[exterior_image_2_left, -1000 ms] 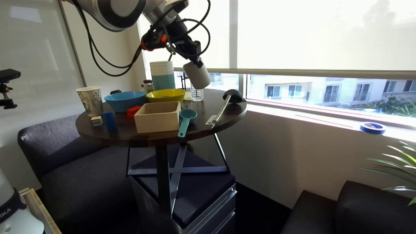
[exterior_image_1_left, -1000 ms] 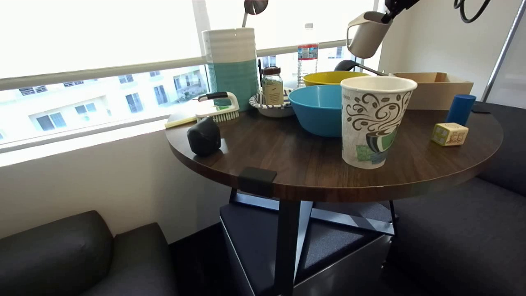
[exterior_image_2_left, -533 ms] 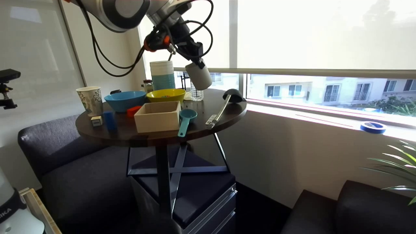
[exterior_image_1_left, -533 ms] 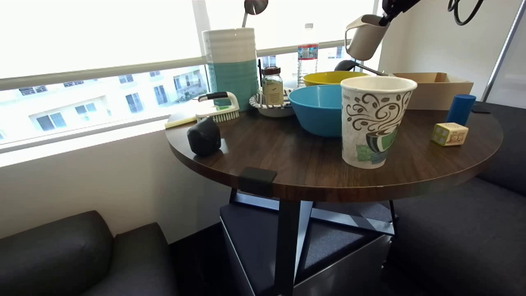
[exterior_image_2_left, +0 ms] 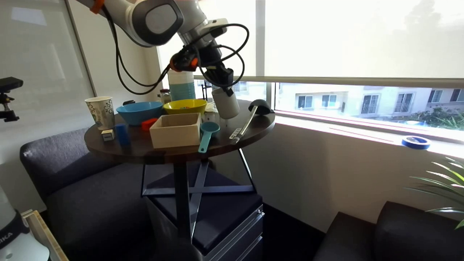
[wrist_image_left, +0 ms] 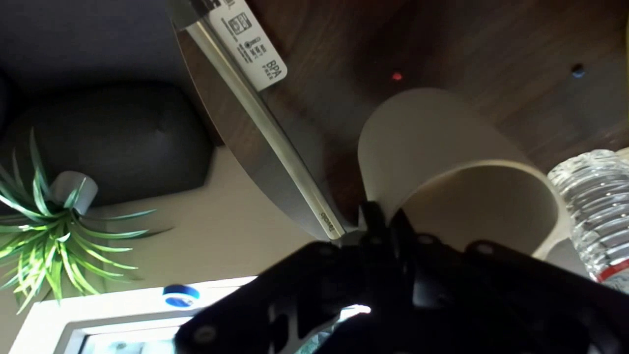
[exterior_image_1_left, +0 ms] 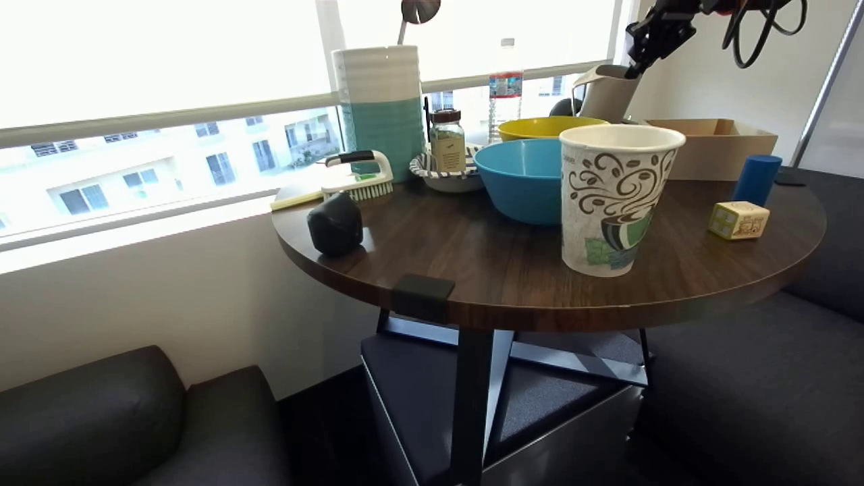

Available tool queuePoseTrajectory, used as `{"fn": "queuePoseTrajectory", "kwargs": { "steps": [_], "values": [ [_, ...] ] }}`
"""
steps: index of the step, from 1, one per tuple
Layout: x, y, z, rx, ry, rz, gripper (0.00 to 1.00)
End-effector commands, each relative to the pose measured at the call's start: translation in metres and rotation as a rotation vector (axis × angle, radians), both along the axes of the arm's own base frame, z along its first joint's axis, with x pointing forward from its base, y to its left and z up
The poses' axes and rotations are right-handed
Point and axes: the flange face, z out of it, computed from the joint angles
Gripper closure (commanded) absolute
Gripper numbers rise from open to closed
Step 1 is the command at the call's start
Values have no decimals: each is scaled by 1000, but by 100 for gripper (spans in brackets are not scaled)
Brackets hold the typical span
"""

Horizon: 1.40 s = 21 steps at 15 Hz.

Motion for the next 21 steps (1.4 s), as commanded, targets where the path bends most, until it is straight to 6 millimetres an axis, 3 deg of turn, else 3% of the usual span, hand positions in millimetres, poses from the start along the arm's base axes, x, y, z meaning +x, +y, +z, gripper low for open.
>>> {"fn": "queuePoseTrajectory", "kwargs": {
  "steps": [1,4,6,8,9,11,16,19,21],
  "values": [
    [18,-5,0,51,54,-50,99],
    [27,-8,-3,89,97,-87,99],
    [34,-9,-6,106,124,-111,85],
    [38,-12,-10,118,141,-128,83],
    [39,-11,-10,119,148,-124,60],
    [45,-9,-4,102,114,-116,54],
    [38,9,33,45,-18,-51,20],
    [21,23,47,74,-127,2,2],
    [1,33,46,152,-178,51,0]
  ]
}}
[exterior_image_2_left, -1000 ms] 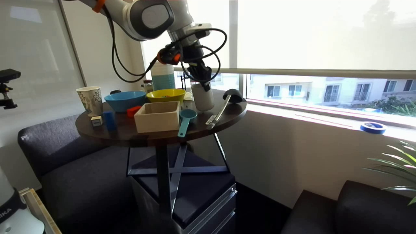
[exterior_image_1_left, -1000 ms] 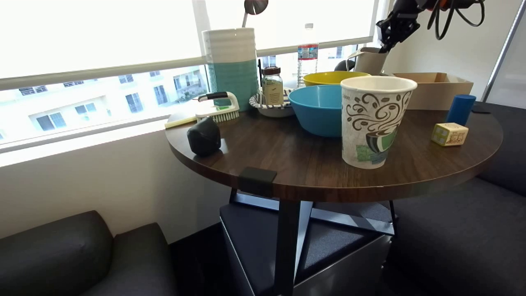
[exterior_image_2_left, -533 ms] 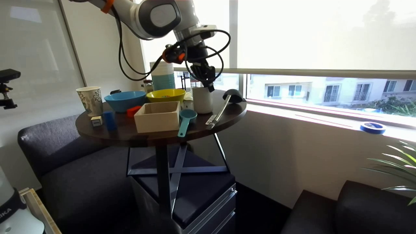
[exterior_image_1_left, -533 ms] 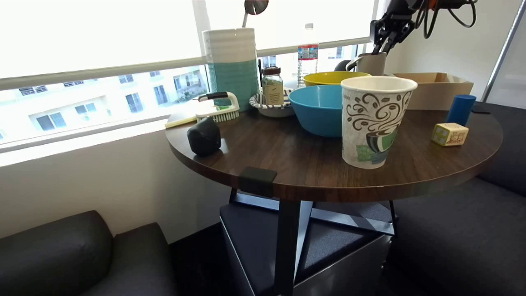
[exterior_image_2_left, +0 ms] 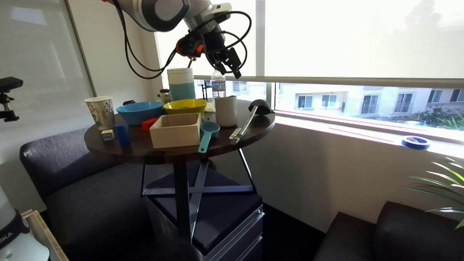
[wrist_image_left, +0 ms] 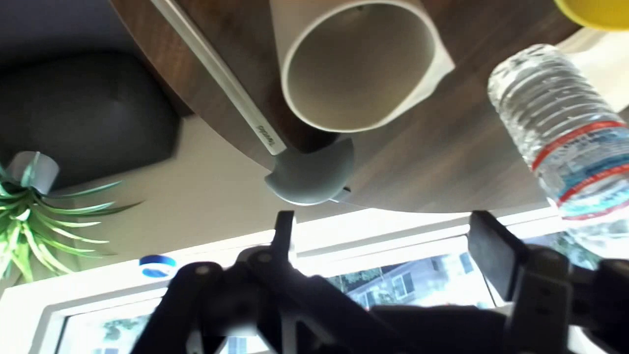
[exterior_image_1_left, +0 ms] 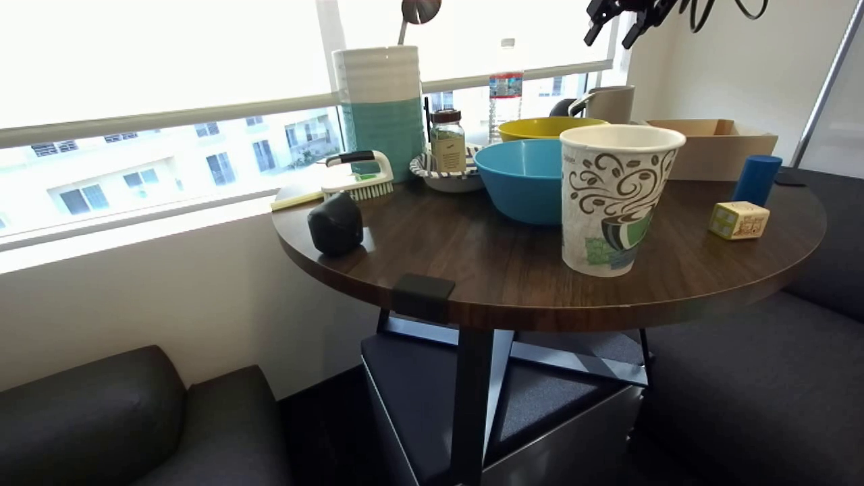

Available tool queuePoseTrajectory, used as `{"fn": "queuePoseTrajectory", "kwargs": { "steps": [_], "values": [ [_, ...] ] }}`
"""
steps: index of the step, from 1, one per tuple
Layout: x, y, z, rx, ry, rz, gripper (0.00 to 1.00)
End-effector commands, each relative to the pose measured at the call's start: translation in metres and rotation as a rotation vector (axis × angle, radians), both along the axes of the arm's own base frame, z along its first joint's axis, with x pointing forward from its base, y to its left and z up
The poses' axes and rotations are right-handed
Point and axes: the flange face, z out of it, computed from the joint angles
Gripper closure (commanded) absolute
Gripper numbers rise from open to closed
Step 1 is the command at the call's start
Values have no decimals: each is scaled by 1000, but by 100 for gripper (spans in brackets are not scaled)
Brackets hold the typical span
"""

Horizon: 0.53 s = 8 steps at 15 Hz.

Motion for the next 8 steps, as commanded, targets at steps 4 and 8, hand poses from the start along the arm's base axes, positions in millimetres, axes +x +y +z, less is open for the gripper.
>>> {"fn": "queuePoseTrajectory", "kwargs": {
  "steps": [4,8],
  "values": [
    [-86,38,-8,161,-108,287,0],
    [-139,45,-25,212,-100,510,0]
  ]
}}
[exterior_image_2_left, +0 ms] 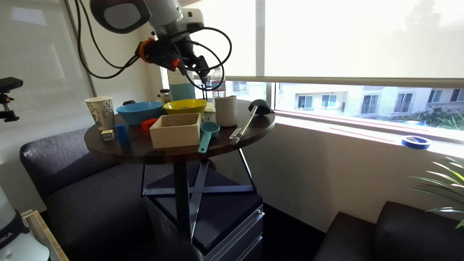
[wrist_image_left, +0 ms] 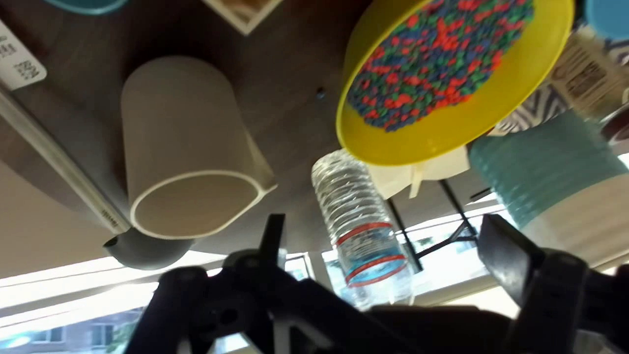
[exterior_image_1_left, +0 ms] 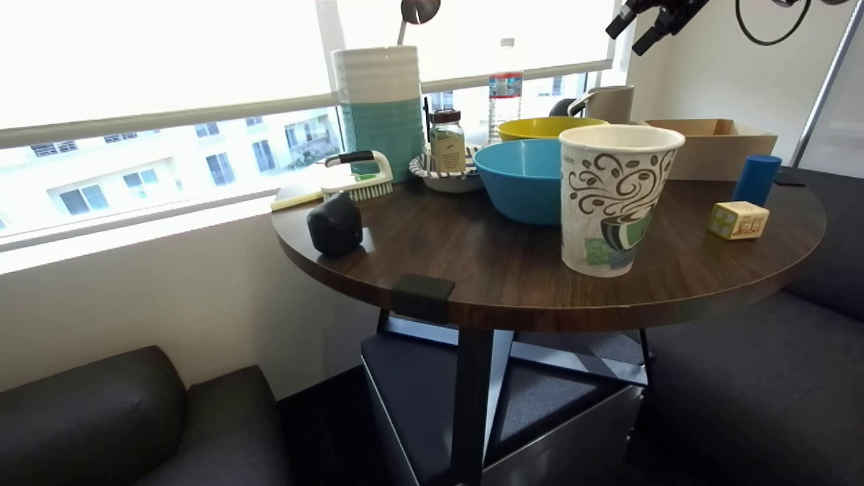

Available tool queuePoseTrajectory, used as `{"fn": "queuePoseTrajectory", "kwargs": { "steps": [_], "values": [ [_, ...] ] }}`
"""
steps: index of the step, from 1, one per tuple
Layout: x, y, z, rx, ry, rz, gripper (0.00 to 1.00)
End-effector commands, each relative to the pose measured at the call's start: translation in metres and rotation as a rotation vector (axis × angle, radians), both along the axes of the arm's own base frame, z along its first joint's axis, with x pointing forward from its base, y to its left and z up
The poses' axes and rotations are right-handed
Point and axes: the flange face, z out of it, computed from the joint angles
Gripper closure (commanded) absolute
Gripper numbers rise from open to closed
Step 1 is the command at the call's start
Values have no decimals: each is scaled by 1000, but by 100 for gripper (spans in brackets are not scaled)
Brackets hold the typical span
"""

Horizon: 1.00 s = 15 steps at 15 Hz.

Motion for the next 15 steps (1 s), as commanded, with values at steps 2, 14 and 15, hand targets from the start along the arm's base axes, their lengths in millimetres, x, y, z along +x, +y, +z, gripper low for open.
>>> {"fn": "queuePoseTrajectory", "kwargs": {
  "steps": [2,14,15],
  "values": [
    [-28,2,-8,14,4,109,0],
    [-43,132,-3,-16,100,570,0],
    [-46,149,-4,-25,128,624,0]
  ]
}}
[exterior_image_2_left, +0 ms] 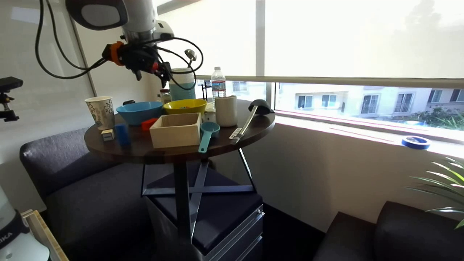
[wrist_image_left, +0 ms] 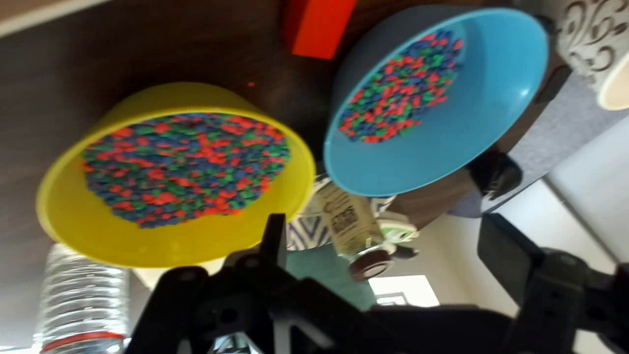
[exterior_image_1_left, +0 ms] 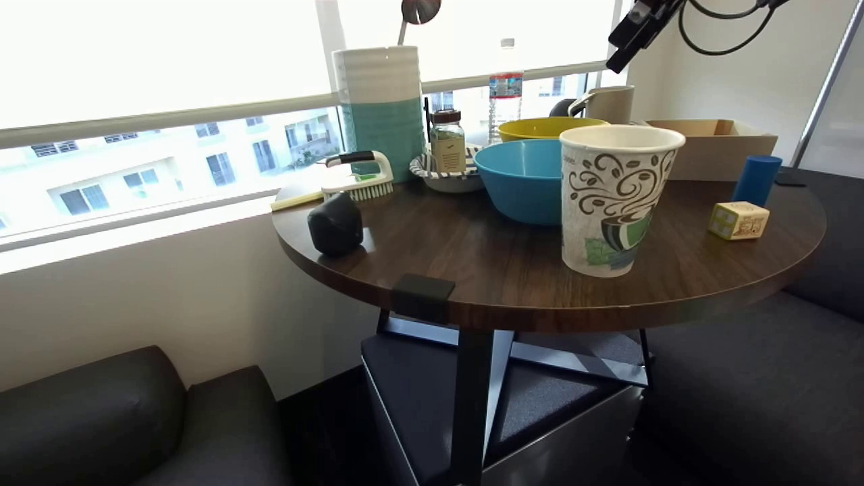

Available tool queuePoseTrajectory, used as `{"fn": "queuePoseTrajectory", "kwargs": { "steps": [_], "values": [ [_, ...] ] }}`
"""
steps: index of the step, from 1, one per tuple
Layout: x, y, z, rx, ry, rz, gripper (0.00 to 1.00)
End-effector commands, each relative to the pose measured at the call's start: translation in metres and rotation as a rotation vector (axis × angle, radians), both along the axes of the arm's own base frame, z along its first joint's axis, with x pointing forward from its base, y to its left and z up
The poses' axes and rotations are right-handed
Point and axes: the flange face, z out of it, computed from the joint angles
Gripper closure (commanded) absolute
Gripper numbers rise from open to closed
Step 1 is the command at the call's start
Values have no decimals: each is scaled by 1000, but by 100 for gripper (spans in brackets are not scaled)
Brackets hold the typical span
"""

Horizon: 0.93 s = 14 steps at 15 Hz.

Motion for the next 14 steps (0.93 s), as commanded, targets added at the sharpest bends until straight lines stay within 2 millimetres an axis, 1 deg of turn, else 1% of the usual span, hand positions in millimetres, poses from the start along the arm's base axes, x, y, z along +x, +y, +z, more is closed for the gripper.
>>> {"fn": "queuePoseTrajectory", "kwargs": {
  "steps": [1,3,6,8,10,14],
  "values": [
    [-19,54,3,-40,60,194,0],
    [-27,77,-2,-56,134,293,0],
    [-41,99,-10,-91,221,434,0],
    [-49,108,-14,-107,253,497,0],
    [-51,114,-17,-132,248,529,0],
    [-45,124,-21,-150,160,564,0]
  ]
}}
